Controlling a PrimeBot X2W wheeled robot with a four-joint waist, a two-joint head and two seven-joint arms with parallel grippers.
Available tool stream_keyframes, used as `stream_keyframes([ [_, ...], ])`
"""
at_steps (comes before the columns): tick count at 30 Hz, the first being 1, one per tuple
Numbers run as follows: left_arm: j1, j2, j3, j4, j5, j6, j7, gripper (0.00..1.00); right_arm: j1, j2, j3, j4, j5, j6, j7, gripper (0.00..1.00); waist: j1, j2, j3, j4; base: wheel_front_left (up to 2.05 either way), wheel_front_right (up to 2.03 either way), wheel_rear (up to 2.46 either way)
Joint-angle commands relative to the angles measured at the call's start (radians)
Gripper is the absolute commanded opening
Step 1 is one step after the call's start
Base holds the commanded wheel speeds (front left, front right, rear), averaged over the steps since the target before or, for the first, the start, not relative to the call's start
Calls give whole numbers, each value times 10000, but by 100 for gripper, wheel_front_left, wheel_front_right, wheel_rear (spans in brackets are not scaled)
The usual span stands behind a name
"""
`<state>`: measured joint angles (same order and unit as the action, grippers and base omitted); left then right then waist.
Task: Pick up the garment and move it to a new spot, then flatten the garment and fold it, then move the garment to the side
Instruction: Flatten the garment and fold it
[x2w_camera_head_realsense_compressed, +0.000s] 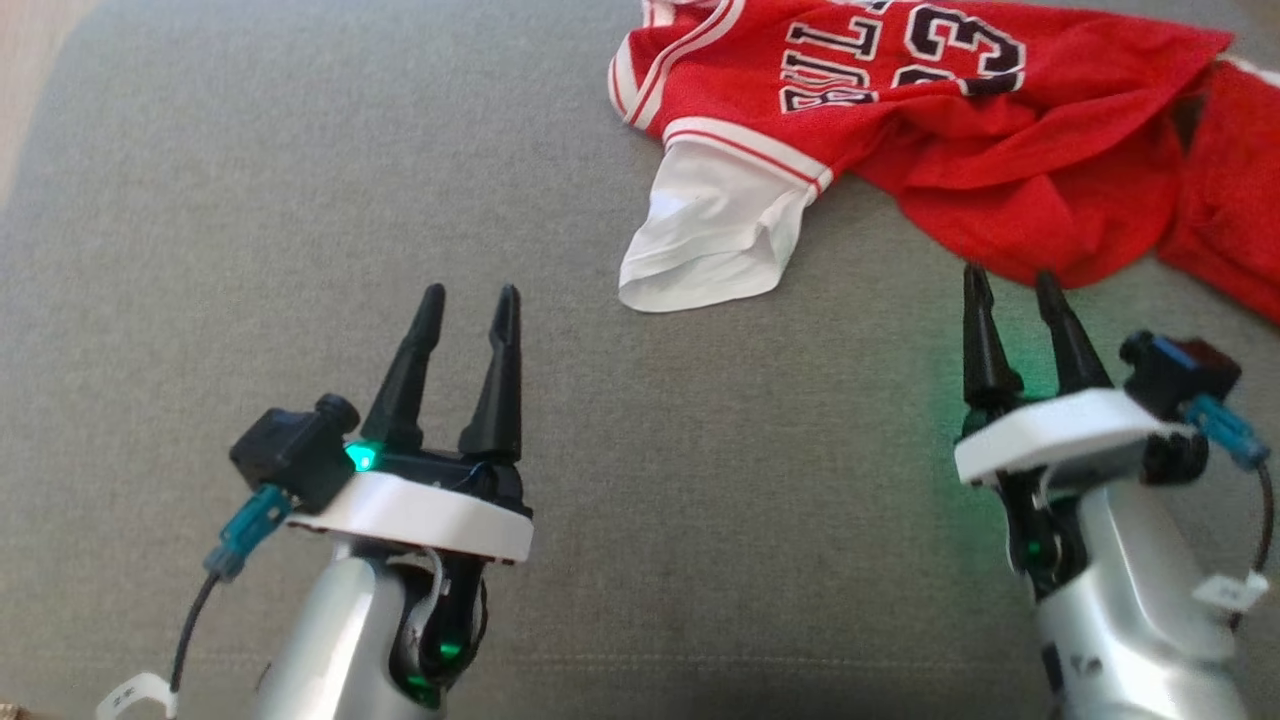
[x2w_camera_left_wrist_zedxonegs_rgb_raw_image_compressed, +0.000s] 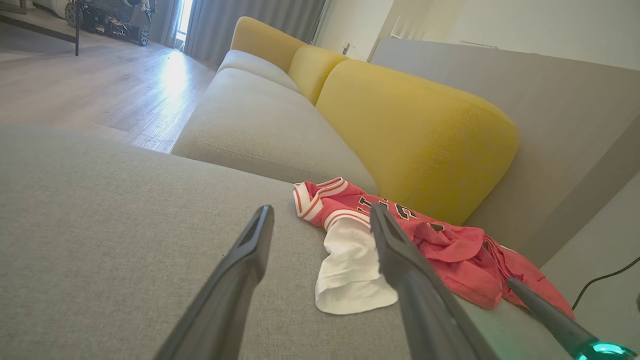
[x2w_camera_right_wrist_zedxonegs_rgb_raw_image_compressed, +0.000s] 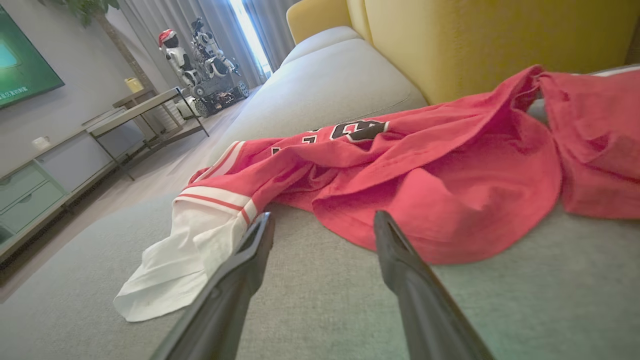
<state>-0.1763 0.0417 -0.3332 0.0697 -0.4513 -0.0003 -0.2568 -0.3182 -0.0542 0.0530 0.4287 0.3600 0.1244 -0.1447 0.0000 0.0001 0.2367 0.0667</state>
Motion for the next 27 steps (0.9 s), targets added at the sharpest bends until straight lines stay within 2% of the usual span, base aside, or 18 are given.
stream_keyframes([
  [1, -466, 85, 220, -315, -44, -38, -49, 100, -632, 38, 265, -47, 70, 63, 13, 100, 0, -1, 237, 203, 0, 0, 0],
  [6, -579, 85, 127, -290, -45, -56, -49, 100, -1468, 38, 246, 913, 721, 63, 208, 100, 0, -1, 519, 465, 0, 0, 0],
  [15, -847, 85, 24, -305, -6, -20, -49, 100, -2685, 39, 193, 2323, 1133, 63, 42, 100, 0, -1, 1032, 902, 0, 0, 0],
  [27, -1121, 85, -130, -312, -61, 9, -49, 100, -3861, 39, -587, 3569, 1042, 63, -365, 100, 0, -1, 1410, 1239, 0, 0, 0],
])
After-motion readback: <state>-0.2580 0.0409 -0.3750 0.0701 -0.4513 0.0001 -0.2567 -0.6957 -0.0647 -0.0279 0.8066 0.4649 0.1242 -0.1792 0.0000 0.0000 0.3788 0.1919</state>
